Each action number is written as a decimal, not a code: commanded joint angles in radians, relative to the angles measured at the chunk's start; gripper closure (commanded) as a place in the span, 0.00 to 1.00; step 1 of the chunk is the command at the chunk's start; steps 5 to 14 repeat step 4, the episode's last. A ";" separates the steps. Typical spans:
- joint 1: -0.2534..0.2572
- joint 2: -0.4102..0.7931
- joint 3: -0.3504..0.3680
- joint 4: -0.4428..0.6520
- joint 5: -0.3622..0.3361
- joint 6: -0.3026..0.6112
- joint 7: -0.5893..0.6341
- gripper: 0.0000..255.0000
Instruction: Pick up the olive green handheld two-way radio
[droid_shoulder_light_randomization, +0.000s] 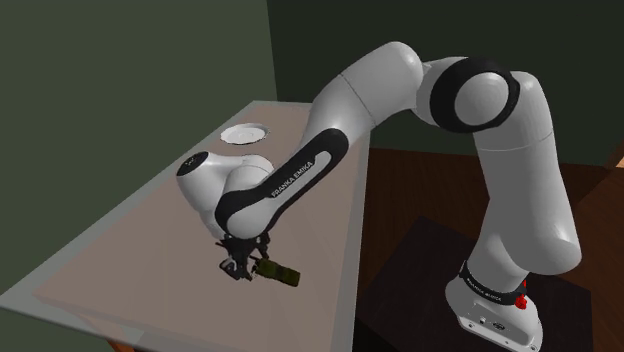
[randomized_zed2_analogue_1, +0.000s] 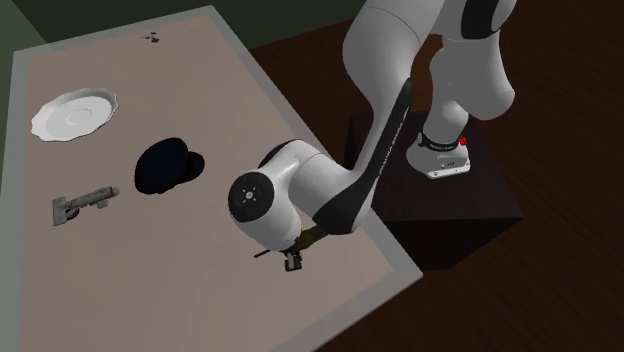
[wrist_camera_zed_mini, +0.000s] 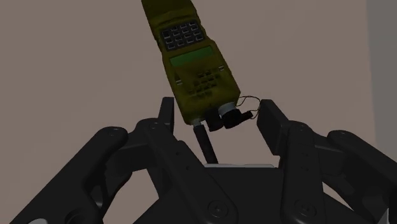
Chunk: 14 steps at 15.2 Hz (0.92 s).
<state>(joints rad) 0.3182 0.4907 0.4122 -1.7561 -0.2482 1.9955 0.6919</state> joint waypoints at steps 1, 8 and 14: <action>-0.003 -0.015 0.004 0.004 0.007 -0.018 -0.004 1.00; -0.004 -0.023 0.006 0.008 0.011 -0.029 -0.007 1.00; -0.004 -0.023 0.006 0.008 0.011 -0.029 -0.007 1.00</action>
